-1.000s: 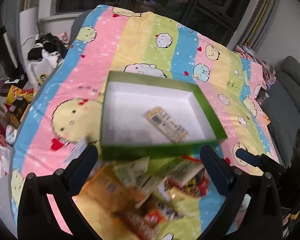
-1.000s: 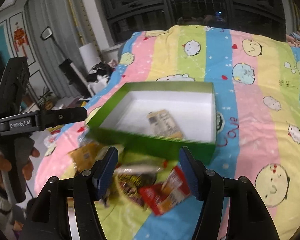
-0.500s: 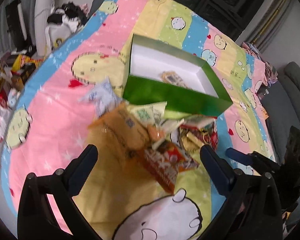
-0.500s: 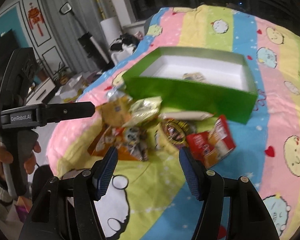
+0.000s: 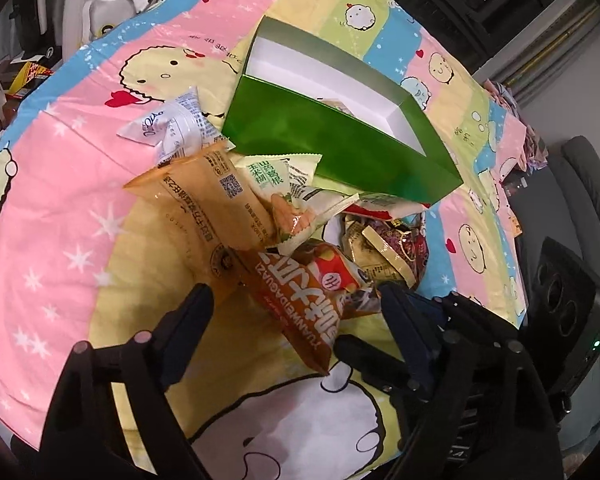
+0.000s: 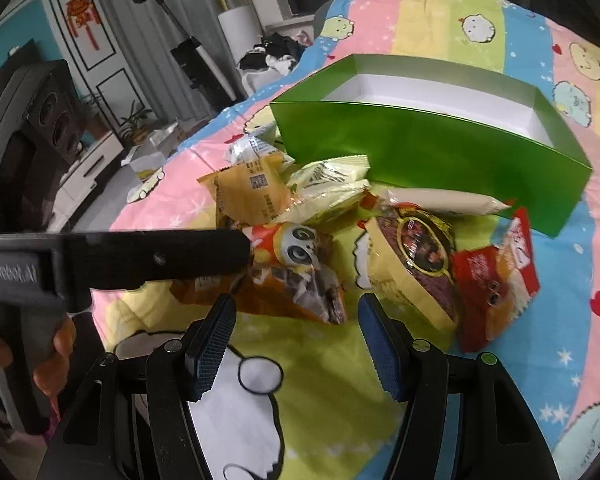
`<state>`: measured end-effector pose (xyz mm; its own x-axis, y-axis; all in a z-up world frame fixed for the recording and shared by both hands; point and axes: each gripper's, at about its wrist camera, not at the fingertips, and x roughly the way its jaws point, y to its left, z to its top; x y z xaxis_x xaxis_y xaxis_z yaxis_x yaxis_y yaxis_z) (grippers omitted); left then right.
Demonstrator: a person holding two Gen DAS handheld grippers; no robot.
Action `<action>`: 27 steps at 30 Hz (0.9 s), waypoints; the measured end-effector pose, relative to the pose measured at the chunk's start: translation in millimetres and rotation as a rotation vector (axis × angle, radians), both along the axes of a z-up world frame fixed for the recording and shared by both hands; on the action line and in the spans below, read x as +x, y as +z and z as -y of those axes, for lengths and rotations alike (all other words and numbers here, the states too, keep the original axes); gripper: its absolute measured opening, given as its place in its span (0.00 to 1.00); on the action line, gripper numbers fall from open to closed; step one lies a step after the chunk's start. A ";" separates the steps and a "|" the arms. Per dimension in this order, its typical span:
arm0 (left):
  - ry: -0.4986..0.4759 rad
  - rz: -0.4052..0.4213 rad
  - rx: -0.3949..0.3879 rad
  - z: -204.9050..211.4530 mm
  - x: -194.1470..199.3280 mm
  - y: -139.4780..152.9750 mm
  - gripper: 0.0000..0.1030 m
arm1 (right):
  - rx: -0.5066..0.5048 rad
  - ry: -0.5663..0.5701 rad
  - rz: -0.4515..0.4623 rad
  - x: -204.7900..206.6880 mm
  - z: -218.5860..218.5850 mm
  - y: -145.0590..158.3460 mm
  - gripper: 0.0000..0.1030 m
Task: Organize snacks
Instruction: 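Reach the left gripper to the orange chip bag and grasp it, then carry the orange chip bag with the left gripper into the green box and release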
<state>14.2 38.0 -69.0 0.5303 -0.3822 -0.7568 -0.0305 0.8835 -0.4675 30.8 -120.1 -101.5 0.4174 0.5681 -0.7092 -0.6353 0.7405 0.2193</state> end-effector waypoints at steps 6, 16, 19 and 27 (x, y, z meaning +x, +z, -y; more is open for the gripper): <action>-0.014 -0.015 -0.029 -0.7 5.5 -6.8 0.48 | 0.033 0.037 -0.024 7.7 -10.1 -4.0 0.53; -0.039 0.012 0.005 1.3 7.1 -10.7 0.43 | 0.009 0.002 -0.057 13.5 -8.3 -15.8 0.23; -0.031 0.021 -0.022 -4.4 3.9 -9.5 0.43 | 0.032 -0.010 -0.037 7.2 -6.4 -14.9 0.18; -0.053 0.121 -0.017 -4.3 -10.7 21.9 0.43 | 0.068 -0.020 0.035 -10.8 1.6 13.6 0.18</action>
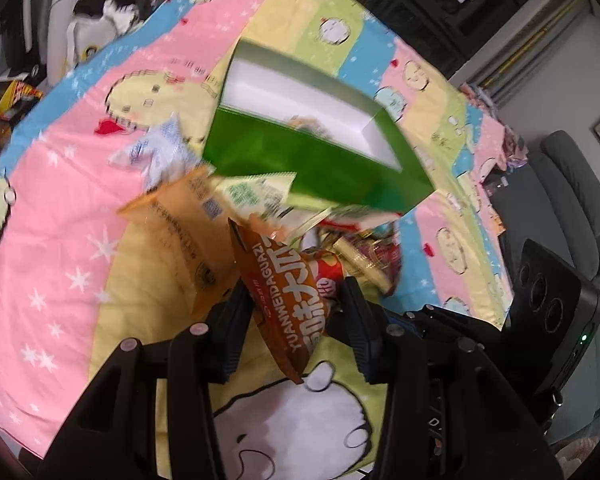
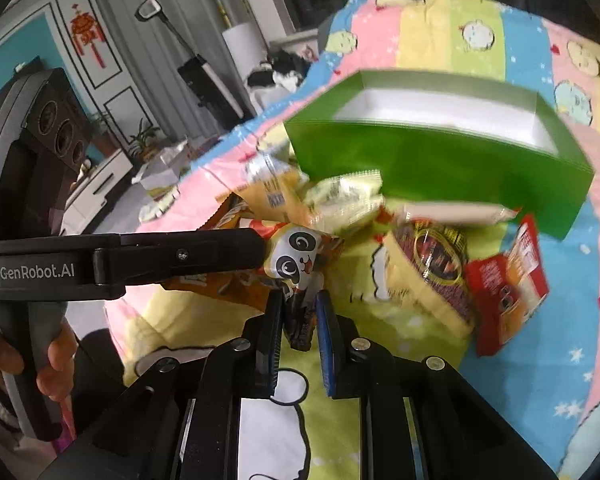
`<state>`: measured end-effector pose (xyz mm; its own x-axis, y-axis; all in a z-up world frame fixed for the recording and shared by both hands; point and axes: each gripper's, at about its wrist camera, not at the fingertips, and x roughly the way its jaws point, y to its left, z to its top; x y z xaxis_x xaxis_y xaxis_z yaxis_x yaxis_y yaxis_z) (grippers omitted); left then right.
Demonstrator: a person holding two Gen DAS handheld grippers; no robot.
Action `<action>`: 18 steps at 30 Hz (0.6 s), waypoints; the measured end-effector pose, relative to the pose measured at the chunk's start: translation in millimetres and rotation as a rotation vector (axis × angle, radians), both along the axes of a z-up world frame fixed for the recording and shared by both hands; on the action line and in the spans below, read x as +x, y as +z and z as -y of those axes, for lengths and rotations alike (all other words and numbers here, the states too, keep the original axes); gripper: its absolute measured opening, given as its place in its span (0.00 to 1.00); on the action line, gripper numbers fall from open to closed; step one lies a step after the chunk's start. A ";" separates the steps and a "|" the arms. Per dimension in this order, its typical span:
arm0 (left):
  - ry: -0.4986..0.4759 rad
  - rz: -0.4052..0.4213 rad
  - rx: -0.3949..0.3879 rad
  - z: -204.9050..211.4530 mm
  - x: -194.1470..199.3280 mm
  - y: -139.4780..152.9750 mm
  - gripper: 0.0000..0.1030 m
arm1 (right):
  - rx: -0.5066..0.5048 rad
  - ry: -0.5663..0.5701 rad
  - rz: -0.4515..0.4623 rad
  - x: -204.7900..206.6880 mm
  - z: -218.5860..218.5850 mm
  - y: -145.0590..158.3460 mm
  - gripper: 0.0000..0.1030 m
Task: Organize snacks
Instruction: 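Carry the orange chip bag with the left gripper into the green box and release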
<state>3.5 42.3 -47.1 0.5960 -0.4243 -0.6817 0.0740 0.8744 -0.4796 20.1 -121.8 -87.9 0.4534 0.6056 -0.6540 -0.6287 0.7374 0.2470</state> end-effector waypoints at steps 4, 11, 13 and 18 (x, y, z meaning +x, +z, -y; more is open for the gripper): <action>-0.015 0.054 0.008 5.9 8.3 23.1 0.43 | 0.012 -0.017 0.059 2.8 5.3 21.7 0.18; -0.040 0.103 0.016 13.1 46.0 51.1 0.43 | 0.057 -0.045 0.153 25.8 14.7 60.2 0.08; -0.032 0.116 0.010 14.9 54.8 57.6 0.42 | 0.043 -0.057 0.175 37.2 12.7 68.7 0.09; -0.048 0.179 0.048 24.8 89.4 73.7 0.40 | 0.051 -0.085 0.170 73.9 10.3 71.7 0.09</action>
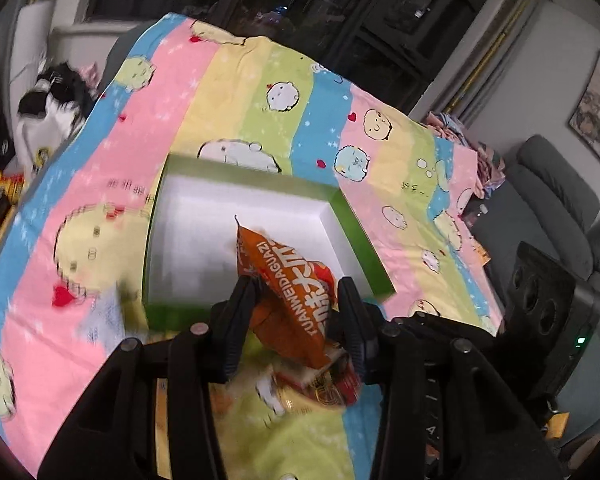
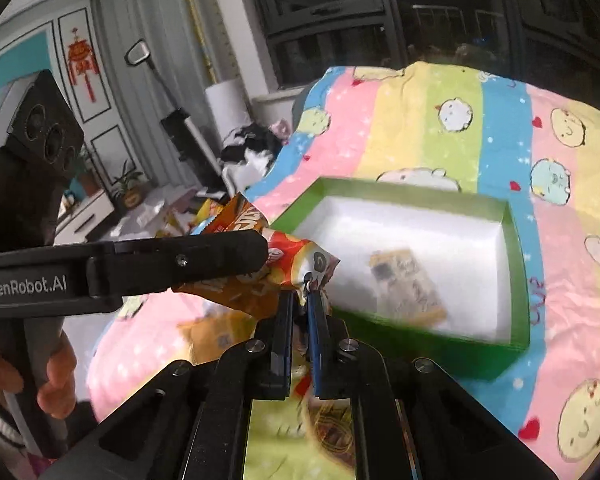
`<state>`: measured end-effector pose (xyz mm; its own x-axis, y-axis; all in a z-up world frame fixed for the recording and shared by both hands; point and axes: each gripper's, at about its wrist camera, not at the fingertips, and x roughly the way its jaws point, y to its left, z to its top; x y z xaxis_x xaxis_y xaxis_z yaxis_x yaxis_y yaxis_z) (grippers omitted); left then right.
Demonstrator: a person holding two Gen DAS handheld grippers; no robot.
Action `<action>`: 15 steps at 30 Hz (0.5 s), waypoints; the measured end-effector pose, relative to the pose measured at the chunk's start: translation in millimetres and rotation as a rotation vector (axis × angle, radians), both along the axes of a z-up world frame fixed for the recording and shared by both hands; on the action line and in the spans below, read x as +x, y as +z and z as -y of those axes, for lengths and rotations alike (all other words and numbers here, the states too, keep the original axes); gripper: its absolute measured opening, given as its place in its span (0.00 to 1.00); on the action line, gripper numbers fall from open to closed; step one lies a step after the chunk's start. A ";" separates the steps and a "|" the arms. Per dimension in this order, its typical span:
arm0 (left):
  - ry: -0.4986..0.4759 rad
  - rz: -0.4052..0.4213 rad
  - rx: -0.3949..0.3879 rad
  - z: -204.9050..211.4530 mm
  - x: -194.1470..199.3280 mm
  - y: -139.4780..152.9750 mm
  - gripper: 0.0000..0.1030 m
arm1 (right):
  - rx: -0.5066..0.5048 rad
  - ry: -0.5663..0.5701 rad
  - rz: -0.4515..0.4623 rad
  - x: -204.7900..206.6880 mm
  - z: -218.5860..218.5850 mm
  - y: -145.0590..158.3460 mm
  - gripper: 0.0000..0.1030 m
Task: Organize snacks
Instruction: 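Carry the orange chip bag with the left gripper into the green box and release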
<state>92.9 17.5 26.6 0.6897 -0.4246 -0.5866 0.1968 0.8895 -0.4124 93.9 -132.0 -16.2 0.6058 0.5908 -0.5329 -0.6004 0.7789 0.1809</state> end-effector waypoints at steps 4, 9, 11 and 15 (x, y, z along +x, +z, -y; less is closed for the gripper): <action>0.004 -0.034 0.000 -2.8 33.5 -2.5 0.41 | 0.022 -0.015 0.021 24.2 2.5 6.0 0.09; 0.015 -0.093 0.015 0.9 65.1 -19.3 0.42 | -0.039 -0.047 0.006 52.9 -3.9 -1.7 0.09; 0.016 -0.135 0.042 3.2 76.1 -30.1 0.68 | -0.058 -0.091 -0.014 64.3 -1.8 -8.4 0.10; 0.069 -0.189 0.060 -8.5 78.4 -49.4 0.86 | -0.028 -0.158 -0.070 72.2 20.4 -16.2 0.31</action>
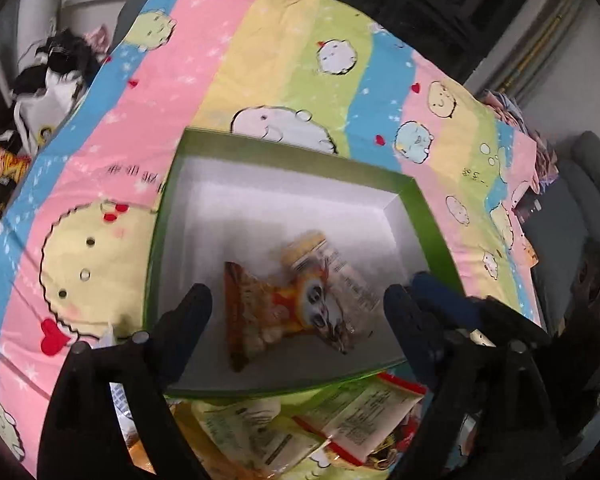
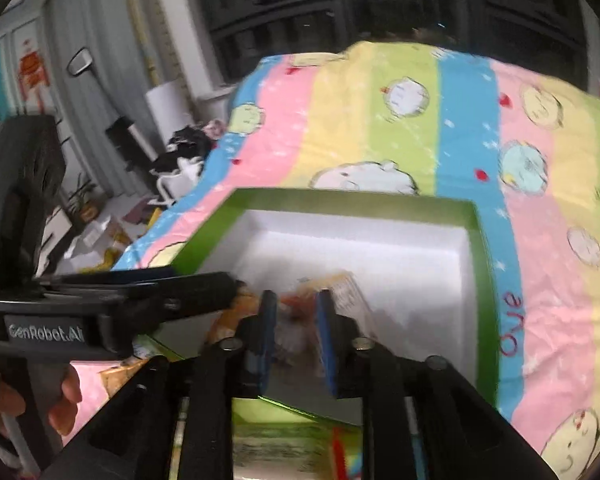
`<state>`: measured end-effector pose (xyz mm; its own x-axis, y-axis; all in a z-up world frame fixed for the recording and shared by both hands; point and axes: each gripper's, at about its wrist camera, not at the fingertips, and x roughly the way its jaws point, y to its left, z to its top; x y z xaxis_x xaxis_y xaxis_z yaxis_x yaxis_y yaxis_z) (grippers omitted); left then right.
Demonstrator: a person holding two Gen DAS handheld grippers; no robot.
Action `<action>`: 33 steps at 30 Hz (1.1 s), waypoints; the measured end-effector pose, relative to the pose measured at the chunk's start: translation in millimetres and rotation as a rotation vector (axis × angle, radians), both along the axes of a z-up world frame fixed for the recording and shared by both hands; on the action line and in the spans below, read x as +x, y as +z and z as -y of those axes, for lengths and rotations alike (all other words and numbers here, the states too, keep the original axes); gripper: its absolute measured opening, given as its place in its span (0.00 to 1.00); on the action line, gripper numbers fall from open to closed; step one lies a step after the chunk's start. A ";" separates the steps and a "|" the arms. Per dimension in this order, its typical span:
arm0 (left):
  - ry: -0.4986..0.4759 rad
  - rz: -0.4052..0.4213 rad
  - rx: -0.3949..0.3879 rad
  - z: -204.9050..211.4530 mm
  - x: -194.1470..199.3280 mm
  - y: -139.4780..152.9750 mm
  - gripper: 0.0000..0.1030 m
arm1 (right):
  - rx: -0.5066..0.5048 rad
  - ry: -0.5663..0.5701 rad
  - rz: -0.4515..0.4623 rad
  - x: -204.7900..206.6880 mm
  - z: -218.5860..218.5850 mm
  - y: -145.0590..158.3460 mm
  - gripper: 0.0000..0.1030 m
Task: Organize snacks
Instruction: 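Carry the orange chip bag with the left gripper into the green box and release, then reach the left gripper to the yellow bread packet and grasp it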
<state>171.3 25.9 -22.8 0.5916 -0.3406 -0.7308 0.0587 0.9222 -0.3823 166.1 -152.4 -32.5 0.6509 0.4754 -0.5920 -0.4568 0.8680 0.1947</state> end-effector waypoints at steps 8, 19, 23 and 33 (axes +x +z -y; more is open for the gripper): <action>0.018 0.000 -0.041 -23.4 -32.5 0.2 0.91 | 0.056 -0.067 -0.054 -25.2 53.4 -9.6 0.44; 0.112 0.088 0.015 -61.2 -99.8 20.0 0.99 | 0.070 -0.061 -0.081 -79.0 72.6 -14.8 0.48; 0.166 0.062 0.011 -79.3 -121.9 8.6 0.99 | 0.048 -0.015 -0.074 -97.4 61.2 -15.1 0.48; 0.222 -0.050 -0.006 -104.0 -154.1 -35.2 0.99 | 0.036 0.133 -0.127 -131.7 18.9 -31.0 0.48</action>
<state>17.2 129.9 -58.0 0.6157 -0.2110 -0.7592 -0.1642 0.9080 -0.3855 34.4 -171.3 -63.5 0.5021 0.5744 -0.6465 -0.5371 0.7930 0.2874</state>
